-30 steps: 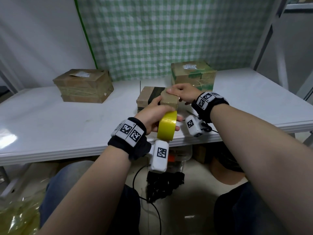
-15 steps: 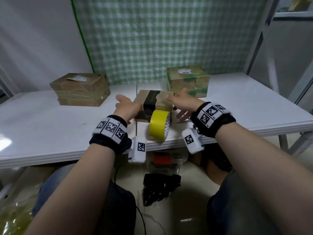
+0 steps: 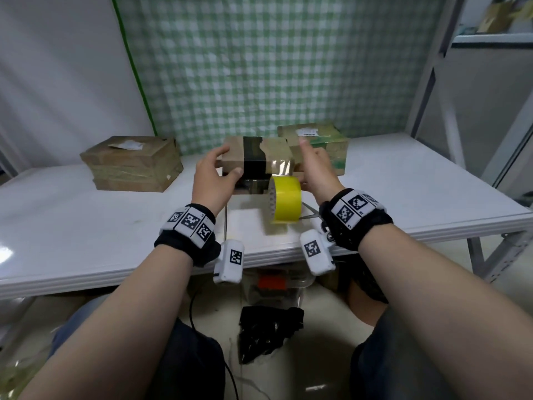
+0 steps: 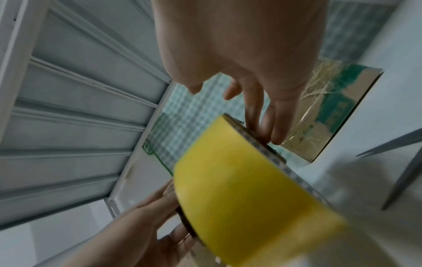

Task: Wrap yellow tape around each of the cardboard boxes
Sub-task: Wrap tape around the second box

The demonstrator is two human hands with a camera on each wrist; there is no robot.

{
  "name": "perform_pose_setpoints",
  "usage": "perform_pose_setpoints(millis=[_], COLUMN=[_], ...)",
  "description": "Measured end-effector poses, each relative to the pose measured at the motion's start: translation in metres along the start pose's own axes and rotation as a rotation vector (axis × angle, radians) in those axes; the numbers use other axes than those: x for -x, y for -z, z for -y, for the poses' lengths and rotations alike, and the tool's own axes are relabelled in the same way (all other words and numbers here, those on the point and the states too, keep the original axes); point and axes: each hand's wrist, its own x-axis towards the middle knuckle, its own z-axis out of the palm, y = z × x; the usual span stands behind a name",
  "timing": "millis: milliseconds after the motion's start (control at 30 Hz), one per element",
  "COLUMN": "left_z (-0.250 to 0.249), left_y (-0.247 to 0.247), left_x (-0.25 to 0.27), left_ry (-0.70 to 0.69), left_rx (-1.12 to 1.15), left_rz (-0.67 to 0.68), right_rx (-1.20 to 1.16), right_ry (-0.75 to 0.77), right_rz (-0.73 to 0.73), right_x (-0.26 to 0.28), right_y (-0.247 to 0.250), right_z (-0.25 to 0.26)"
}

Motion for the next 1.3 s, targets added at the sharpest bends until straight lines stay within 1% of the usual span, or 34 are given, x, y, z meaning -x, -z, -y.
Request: perform_pose_setpoints(millis=[33,100,167,233,333,433,533,633,667,733,800,833,900,967,1067,1100,1167,1200,1300], left_z=[-0.001,-0.004,-0.005,-0.004,-0.002,-0.003,-0.001,0.003,0.004,0.002,0.001,0.001,0.003,0.007,0.011,0.012,0.015,0.016,0.018], left_y=[0.000,0.001,0.001,0.002,0.002,0.007,0.010,0.010,0.008,0.005,0.000,-0.002,-0.004,-0.004,-0.006,-0.007,-0.008,-0.009,-0.010], left_x=[-0.001,-0.006,-0.013,-0.021,-0.031,-0.035,-0.034,-0.031,-0.032,-0.029,-0.025,-0.025,-0.024,-0.026,-0.028,-0.028,-0.030,-0.030,-0.032], left_ry=[0.012,0.080,0.158,0.248,0.354,0.406,0.439,0.401,0.357,0.219,0.104,0.062,0.028,0.040,0.056,0.055,0.061,0.069,0.073], left_rx=[0.029,0.083,0.104,0.133,0.175,0.080,-0.029,-0.092,-0.137,-0.259,-0.293,-0.289,-0.301,-0.315,-0.273,-0.260,-0.241,-0.235,-0.229], left_rz=[-0.035,-0.082,-0.103,-0.098,-0.057,0.037,0.118,0.209,0.243,0.331,0.408,0.409,0.354,0.315,0.297,0.285,0.272,0.272,0.274], right_rx=[-0.038,-0.111,-0.130,-0.099,-0.010,0.060,0.113,0.157,0.162,0.166,0.207,0.240,0.301,0.238,0.192,0.138,0.017,0.002,0.020], right_ry=[-0.021,-0.047,-0.016,0.017,0.092,0.191,0.231,0.171,0.151,0.142,0.172,0.191,0.257,0.289,0.278,0.279,0.234,0.216,0.159], right_rz=[-0.002,0.000,0.019,0.041,0.110,0.192,0.229,0.206,0.203,0.211,0.187,0.164,0.114,0.120,0.136,0.157,0.210,0.235,0.238], right_x=[0.001,-0.002,-0.003,0.001,0.011,0.018,0.013,0.009,0.010,0.008,0.005,0.000,-0.008,-0.007,-0.002,0.003,0.013,0.019,0.028], right_y=[0.001,0.001,0.001,-0.001,-0.005,-0.008,-0.007,-0.008,-0.008,-0.010,-0.013,-0.014,-0.015,-0.016,-0.016,-0.015,-0.011,-0.007,0.003], right_z=[0.002,0.005,0.007,0.012,0.019,0.018,0.006,-0.003,-0.004,-0.006,-0.008,-0.011,-0.015,-0.011,-0.001,0.005,0.015,0.020,0.022])
